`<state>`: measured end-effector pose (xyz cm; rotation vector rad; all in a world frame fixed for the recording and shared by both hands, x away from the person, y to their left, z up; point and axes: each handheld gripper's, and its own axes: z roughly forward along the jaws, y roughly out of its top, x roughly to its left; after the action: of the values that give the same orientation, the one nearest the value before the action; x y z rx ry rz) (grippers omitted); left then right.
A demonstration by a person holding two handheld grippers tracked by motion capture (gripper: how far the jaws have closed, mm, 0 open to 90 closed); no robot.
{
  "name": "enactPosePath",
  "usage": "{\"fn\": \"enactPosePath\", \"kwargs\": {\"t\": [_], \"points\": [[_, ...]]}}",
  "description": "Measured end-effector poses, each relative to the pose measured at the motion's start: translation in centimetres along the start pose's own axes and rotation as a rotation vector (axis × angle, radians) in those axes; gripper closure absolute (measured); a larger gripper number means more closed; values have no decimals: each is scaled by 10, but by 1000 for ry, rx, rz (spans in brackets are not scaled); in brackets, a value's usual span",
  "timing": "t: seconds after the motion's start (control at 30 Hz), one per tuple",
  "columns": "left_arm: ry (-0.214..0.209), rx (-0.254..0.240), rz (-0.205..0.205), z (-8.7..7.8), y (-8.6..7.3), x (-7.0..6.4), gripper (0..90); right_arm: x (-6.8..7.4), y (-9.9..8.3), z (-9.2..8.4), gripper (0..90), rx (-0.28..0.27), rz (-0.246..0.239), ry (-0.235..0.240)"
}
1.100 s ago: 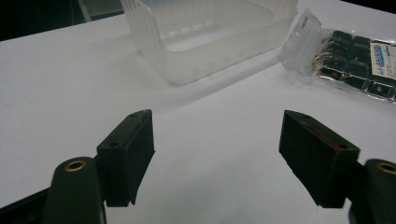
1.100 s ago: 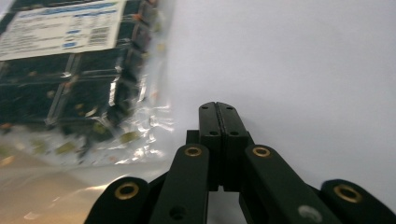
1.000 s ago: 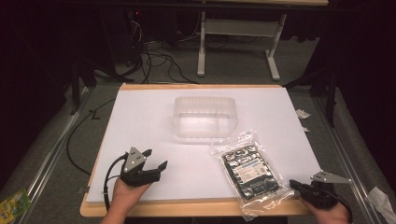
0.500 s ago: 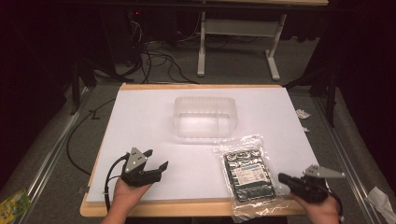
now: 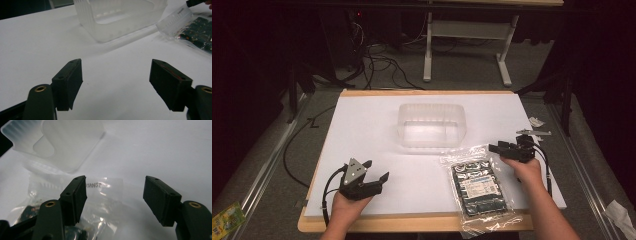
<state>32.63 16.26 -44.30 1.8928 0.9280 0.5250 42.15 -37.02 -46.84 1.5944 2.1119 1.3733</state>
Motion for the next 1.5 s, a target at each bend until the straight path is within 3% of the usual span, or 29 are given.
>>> {"fn": "enactPosePath", "kwargs": {"t": [0.07, 0.13, 0.2, 0.27, 0.4, 0.47, 0.57, 0.6, 0.63, 0.8, 0.83, 0.93, 1.03, 1.1, 1.13, 1.17, 1.23, 1.27, 1.33, 1.37, 1.43, 1.5], "points": [[5, 1, -1, 0, -1, 0, 269, -4, 1, 8, 397, 2, 27, 38], [7, 4, -2, -1, -1, 1, 269, -5, 2, 14, 481, 41, 15, 47], [8, 4, -3, -1, -1, 1, 269, -3, 2, 14, 701, 39, -22, 53], [9, 4, -5, 0, -1, 1, 269, 1, 0, 10, 860, 23, -51, 14], [5, 3, -2, 0, -1, 0, 269, 2, -4, -2, 900, 17, -62, -14], [1, 6, 3, 1, -1, -1, 269, 0, -15, -17, 900, 8, -60, -69], [-2, 8, 8, 2, 0, -2, 269, -6, -28, -39, 900, -30, -19, -135], [-2, 8, 8, 2, 0, -2, 269, -6, -28, -39, 900, -30, -19, -135], [-4, 8, 11, 2, 0, -2, 269, -9, -40, -60, 900, -64, 2, -185], [-6, 10, 12, 3, 0, -4, 269, -10, -58, -87, 900, -109, 37, -240], [-10, 10, 14, 4, 1, -4, 269, -13, -70, -100, 900, -122, 78, -249], [-13, 11, 17, 4, 1, -5, 269, -16, -76, -105, 879, -127, 109, -235], [-16, 14, 20, 5, 2, -6, 269, -23, -79, -107, 634, -132, 180, -180], [-16, 14, 21, 5, 2, -6, 269, -25, -78, -105, 582, -125, 203, -166], [-16, 15, 20, 6, 1, -6, 269, -28, -75, -99, 507, -113, 230, -114], [-16, 15, 19, 6, 1, -6, 269, -28, -73, -95, 494, -99, 238, -106], [-16, 15, 19, 6, 1, -5, 269, -28, -72, -91, 497, -83, 250, -94], [-15, 14, 17, 5, 1, -5, 269, -24, -70, -84, 551, -43, 237, -85], [-15, 13, 19, 5, 1, -5, 269, -20, -69, -81, 649, -34, 215, -83], [-15, 13, 19, 5, 1, -5, 269, -20, -69, -81, 649, -34, 215, -83], [-14, 12, 18, 5, 1, -5, 269, -16, -70, -80, 843, -35, 188, -40], [-17, 12, 18, 5, 1, -5, 269, -11, -70, -82, 900, -57, 155, -19]]}}
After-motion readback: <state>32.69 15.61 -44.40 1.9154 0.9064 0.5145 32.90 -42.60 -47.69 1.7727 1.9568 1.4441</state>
